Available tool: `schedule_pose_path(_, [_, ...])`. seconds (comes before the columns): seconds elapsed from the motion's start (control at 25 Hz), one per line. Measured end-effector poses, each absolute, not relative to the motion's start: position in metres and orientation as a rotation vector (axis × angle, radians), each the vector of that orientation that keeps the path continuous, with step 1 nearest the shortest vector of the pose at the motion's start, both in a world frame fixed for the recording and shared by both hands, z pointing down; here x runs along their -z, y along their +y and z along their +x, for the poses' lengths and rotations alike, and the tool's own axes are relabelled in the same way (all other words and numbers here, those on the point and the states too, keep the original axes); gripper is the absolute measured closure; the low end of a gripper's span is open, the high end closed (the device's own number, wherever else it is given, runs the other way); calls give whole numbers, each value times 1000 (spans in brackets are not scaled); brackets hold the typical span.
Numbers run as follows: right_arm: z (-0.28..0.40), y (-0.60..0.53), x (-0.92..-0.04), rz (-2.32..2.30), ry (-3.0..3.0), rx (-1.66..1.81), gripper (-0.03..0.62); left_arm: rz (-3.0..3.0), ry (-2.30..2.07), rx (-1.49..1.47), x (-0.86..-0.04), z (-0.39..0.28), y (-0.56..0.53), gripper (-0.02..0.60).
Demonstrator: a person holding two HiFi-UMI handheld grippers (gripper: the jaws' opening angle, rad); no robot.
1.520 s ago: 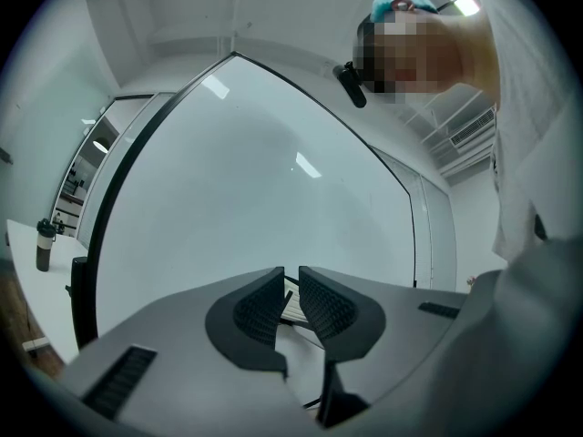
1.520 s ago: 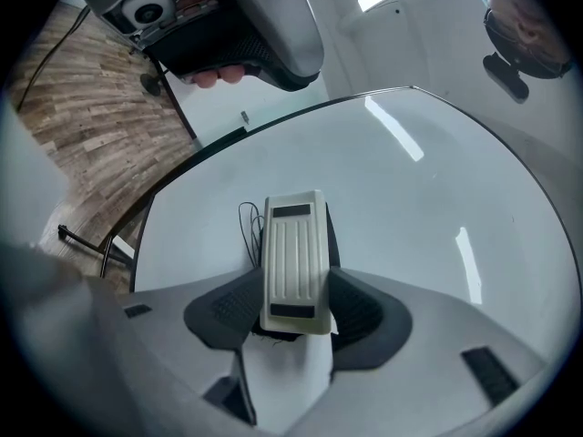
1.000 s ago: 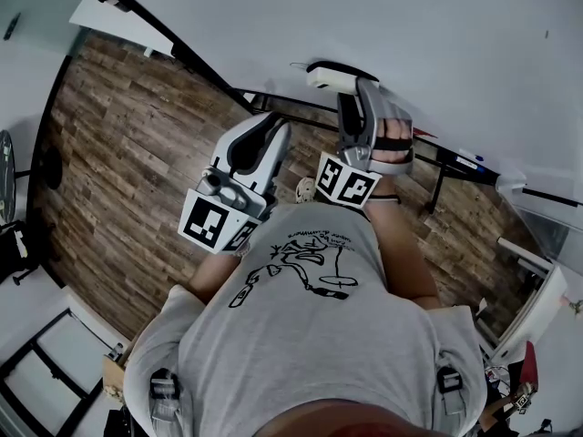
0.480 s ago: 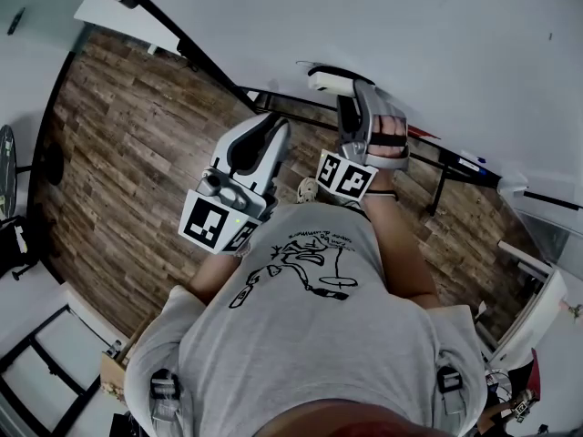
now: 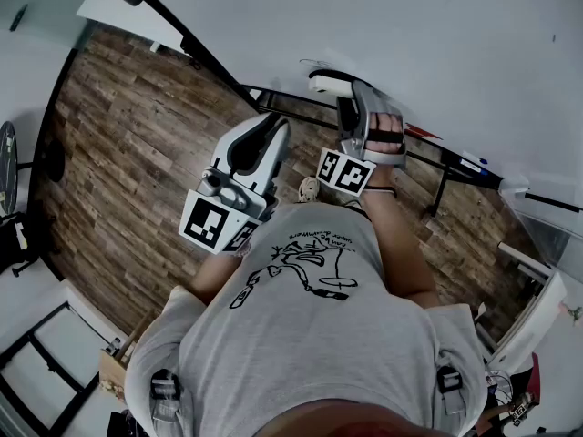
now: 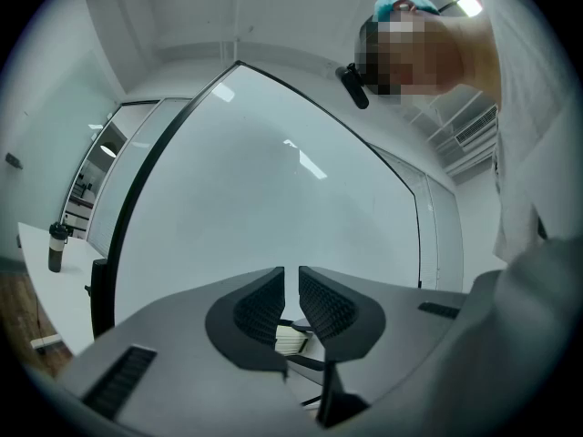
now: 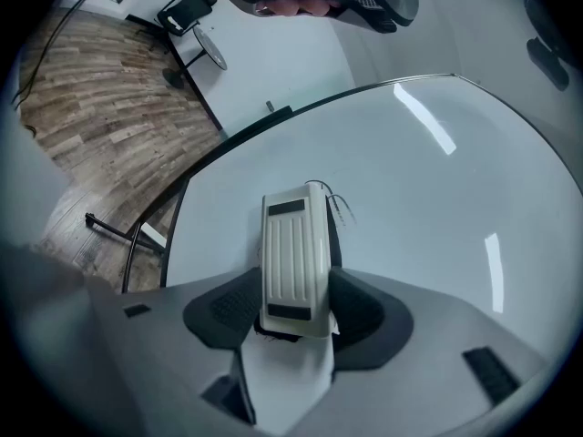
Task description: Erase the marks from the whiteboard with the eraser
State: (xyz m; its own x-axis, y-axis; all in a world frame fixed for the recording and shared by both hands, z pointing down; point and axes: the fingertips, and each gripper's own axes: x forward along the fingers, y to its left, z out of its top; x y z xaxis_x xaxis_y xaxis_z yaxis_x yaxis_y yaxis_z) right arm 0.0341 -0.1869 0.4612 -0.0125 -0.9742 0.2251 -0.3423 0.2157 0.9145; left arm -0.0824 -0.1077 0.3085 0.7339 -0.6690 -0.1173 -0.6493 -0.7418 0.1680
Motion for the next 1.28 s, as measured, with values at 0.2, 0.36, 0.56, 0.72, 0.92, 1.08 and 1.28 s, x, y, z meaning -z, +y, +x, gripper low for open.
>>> schedule_pose_path(0.2, [29,-186,-494,1211,-1553,778,358,2811,-1082,256,-310,-84,-106,520])
schedule_pose_path(0.36, [30,-183,-509,1176,-1577,704,357,2805,-1098,254,-310,-89,-105,520])
schedule_pose_path(0.56, [23,-176,-473,1228,-1626,733,356,2786,-1113,256,-314,-96,-104,520])
schedule_pose_path(0.72, [20,-172,-432,1297,-1655,752,355,2789,-1107,275,-311,-95,-102,520])
schedule_pose_path(0.92, [21,-169,-369,1414,-1678,812,355,2791,-1102,283,-310,-94,-102,520])
schedule_pose_path(1.08, [23,-175,-335,1481,-1684,851,355,2790,-1106,290,-309,-96,-103,520])
schedule_pose_path(1.28, [25,-182,-333,1492,-1677,864,355,2783,-1116,290,-310,-99,-105,520])
